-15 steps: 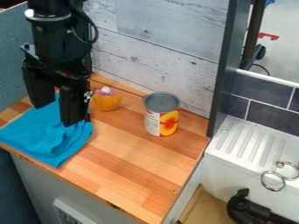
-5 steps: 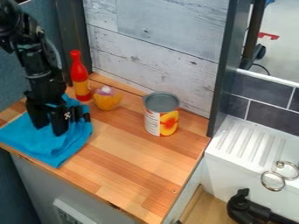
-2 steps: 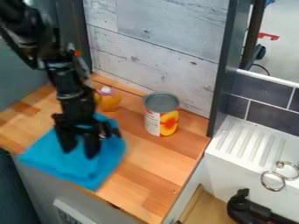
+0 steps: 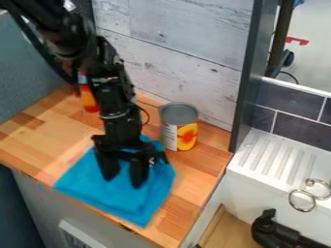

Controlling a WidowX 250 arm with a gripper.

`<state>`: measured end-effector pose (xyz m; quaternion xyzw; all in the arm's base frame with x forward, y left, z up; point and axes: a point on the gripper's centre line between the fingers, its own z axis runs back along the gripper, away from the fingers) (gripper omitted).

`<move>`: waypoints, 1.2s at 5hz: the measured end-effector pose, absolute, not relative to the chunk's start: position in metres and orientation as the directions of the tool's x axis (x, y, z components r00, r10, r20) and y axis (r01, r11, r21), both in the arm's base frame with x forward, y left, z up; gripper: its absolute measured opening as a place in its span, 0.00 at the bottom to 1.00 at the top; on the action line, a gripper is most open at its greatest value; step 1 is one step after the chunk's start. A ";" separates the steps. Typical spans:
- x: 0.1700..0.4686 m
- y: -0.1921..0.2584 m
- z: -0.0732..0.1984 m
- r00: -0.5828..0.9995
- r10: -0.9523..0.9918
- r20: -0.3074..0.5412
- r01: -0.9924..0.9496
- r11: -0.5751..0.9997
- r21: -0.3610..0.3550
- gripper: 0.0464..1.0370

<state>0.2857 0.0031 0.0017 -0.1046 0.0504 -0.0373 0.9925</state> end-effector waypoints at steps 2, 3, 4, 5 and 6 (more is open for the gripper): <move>0.275 -0.024 0.009 0.986 -0.095 -0.139 0.072 0.984 -0.164 0.96; 0.281 -0.018 0.048 0.995 -0.062 -0.072 0.054 0.993 -0.105 0.96; 0.287 -0.012 0.075 0.998 -0.060 -0.015 0.059 0.996 -0.069 0.96; 0.286 0.008 0.105 0.999 -0.047 -0.002 0.047 0.999 -0.017 0.96; 0.272 0.036 0.134 0.998 -0.013 -0.058 0.017 0.998 0.057 0.96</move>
